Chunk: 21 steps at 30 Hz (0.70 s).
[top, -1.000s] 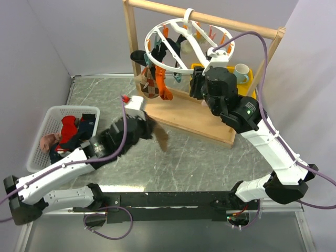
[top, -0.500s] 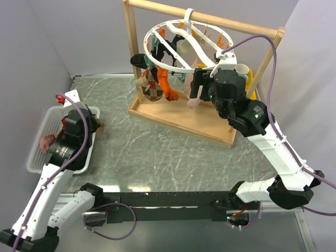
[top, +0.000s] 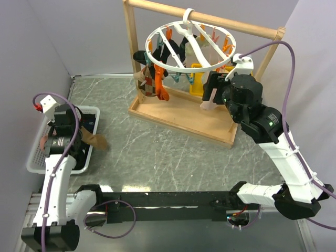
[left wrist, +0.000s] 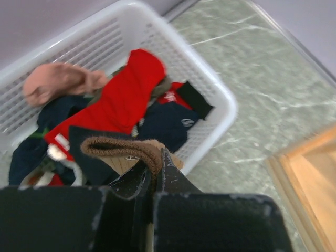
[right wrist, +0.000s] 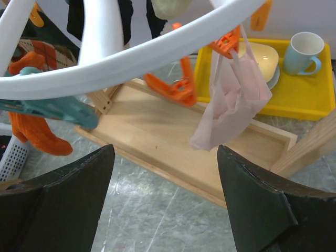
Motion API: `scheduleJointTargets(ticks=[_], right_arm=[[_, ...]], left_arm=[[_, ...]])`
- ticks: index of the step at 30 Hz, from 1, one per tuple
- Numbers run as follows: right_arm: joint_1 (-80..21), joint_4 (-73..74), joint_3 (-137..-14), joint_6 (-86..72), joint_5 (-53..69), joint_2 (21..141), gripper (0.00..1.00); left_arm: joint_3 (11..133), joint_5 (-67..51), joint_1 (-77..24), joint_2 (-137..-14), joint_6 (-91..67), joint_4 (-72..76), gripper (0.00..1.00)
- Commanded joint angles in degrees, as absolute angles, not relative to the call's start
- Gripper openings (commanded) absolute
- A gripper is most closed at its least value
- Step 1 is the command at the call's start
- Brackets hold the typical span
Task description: Remove the socks clipped to the hanger
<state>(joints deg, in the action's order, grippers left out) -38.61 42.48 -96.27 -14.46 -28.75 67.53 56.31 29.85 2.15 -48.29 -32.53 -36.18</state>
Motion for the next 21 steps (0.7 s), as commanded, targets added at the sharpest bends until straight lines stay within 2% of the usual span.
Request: scheduleJointTargets(ticks=[1, 5, 11, 12, 14, 15, 21], right_arm=[[-37.0, 42.28, -95.36, -13.54, -27.34, 64.87, 0.87], [-36.3, 41.23, -93.61, -12.31, -26.37, 63.37, 0.87], [-35.33, 39.73, -90.53, -11.16, -26.01, 61.09, 0.88], [-35.33, 39.73, -90.27, -11.08, -26.1, 60.82, 0.88], [-35.24, 39.73, -89.91, -11.25, -26.11, 60.56, 0.88], [-35.24, 39.73, -89.65, -11.34, -26.19, 60.3, 0.88], [-34.45, 40.17, -89.12, -11.87, -25.23, 59.59, 0.88]], left_arm=[[60.73, 36.54, 4.04, -49.92, -37.7, -39.46, 0.01], [62.23, 44.46, 4.04, -48.96, -38.23, -39.73, 0.01], [58.45, 46.4, 4.04, -46.76, -36.91, -35.69, 0.02], [58.27, 46.32, 4.04, -46.93, -37.18, -36.03, 0.24], [58.53, 43.62, 3.96, -47.46, -35.87, -35.86, 0.77], [58.88, 41.85, 4.04, -47.55, -34.73, -34.9, 0.99], [60.73, 32.63, 4.04, -46.5, -30.33, -32.78, 0.99]])
